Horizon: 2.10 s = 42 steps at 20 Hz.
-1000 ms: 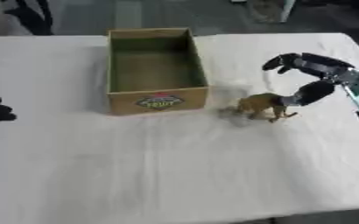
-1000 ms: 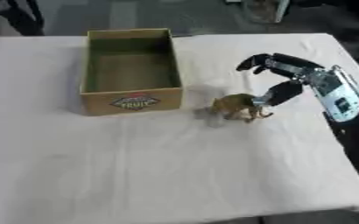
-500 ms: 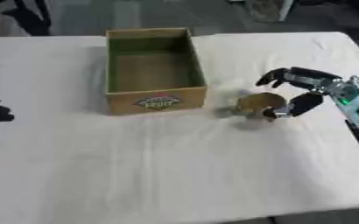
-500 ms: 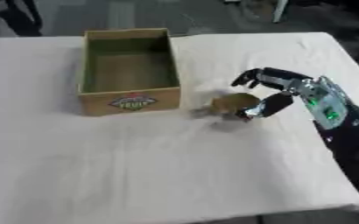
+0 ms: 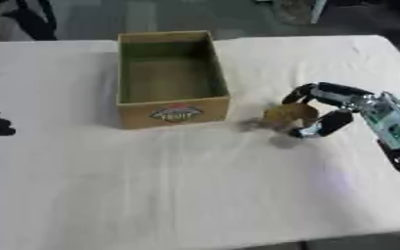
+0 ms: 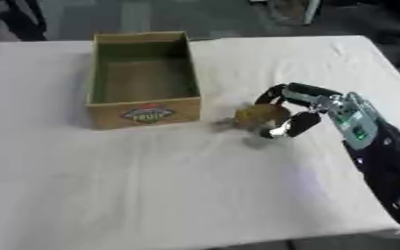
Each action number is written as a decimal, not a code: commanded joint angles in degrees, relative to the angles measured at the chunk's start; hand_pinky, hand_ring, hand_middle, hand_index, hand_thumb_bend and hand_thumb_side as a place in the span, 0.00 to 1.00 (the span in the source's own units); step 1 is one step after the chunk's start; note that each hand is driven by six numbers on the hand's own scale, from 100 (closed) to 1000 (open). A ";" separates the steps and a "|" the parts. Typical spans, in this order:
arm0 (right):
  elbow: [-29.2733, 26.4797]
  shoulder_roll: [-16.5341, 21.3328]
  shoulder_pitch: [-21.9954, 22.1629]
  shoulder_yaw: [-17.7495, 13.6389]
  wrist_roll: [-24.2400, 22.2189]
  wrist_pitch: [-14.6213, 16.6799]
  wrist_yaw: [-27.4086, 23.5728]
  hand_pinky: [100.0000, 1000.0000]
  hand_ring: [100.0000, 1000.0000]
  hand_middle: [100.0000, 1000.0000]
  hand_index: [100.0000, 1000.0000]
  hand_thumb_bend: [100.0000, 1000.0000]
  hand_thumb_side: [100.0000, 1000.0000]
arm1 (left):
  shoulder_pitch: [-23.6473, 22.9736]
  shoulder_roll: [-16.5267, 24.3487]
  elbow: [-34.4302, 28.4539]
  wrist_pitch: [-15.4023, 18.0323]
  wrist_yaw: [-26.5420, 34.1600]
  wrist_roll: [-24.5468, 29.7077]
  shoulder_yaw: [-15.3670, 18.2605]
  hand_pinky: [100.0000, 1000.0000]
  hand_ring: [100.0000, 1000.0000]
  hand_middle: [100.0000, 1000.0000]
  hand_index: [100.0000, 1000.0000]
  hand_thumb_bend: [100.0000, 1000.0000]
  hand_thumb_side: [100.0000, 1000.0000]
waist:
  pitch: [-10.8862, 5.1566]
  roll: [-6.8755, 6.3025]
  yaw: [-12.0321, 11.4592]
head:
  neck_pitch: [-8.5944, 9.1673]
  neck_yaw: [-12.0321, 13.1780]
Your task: Pick up objects on the table and place them in the box.
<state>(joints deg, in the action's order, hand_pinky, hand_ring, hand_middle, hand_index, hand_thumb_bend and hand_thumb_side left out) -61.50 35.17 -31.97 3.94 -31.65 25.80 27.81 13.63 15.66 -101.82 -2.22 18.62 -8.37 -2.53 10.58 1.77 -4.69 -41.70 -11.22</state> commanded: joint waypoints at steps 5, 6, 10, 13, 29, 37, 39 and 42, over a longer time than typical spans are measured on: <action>-0.34 0.98 -0.97 -0.39 2.50 -0.04 1.79 0.62 0.67 0.65 0.74 0.38 0.19 | 0.41 1.25 -0.65 0.15 0.14 0.16 0.32 0.49 0.46 0.45 0.56 0.32 0.40 | -0.95 -0.06 -0.03 | -0.23 -0.10; -0.38 0.94 -1.00 -0.39 3.00 -0.06 2.06 0.60 0.64 0.63 0.73 0.38 0.20 | 0.41 1.24 -0.65 0.15 0.14 0.15 0.32 0.49 0.46 0.45 0.56 0.32 0.40 | -0.94 -0.06 -0.03 | -0.26 -0.10; -0.47 0.82 -1.06 -0.32 4.90 -0.17 3.08 0.50 0.53 0.53 0.66 0.31 0.23 | 0.43 1.25 -0.64 0.15 0.14 0.14 0.32 0.49 0.46 0.45 0.56 0.32 0.40 | -0.93 -0.09 -0.06 | -0.32 -0.10; -0.52 0.76 -1.14 -0.30 6.08 -0.26 3.80 0.46 0.50 0.50 0.63 0.25 0.24 | 0.43 1.25 -0.65 0.15 0.14 0.13 0.33 0.49 0.46 0.45 0.56 0.32 0.40 | -0.96 -0.10 -0.08 | -0.34 -0.08; -2.32 1.02 -2.59 -0.57 9.01 -0.22 2.86 0.36 0.41 0.40 0.53 0.00 0.23 | 0.45 1.23 -0.68 0.12 0.16 0.18 0.27 0.49 0.46 0.45 0.56 0.32 0.40 | -1.14 -0.17 0.04 | -0.23 0.06; -4.47 1.22 -7.10 -0.86 9.10 -0.38 -0.21 0.36 0.41 0.40 0.53 0.00 0.22 | 0.35 1.30 -0.67 0.07 0.15 0.25 0.22 0.49 0.46 0.45 0.56 0.32 0.39 | -1.51 -0.29 -0.02 | -0.19 -0.01; -4.43 0.87 -8.65 -0.74 9.03 -0.37 -0.38 0.36 0.41 0.40 0.53 0.00 0.22 | 0.31 1.32 -0.66 0.05 0.16 0.25 0.20 0.49 0.46 0.45 0.56 0.32 0.39 | -1.62 -0.32 -0.09 | -0.19 -0.05; -4.03 -0.05 -11.30 -0.38 8.82 -0.20 -0.38 0.36 0.41 0.40 0.53 0.00 0.22 | 0.28 1.29 -0.65 0.00 0.20 0.35 0.08 0.49 0.46 0.45 0.56 0.31 0.40 | -1.80 -0.36 -0.22 | -0.20 -0.13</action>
<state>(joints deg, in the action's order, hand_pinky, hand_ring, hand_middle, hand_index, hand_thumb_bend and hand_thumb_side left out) -64.54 34.24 -41.85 3.96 -22.86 25.54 28.07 13.60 15.66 -101.82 -2.29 18.62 -8.29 -2.55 9.83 1.50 -4.89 -41.73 -11.25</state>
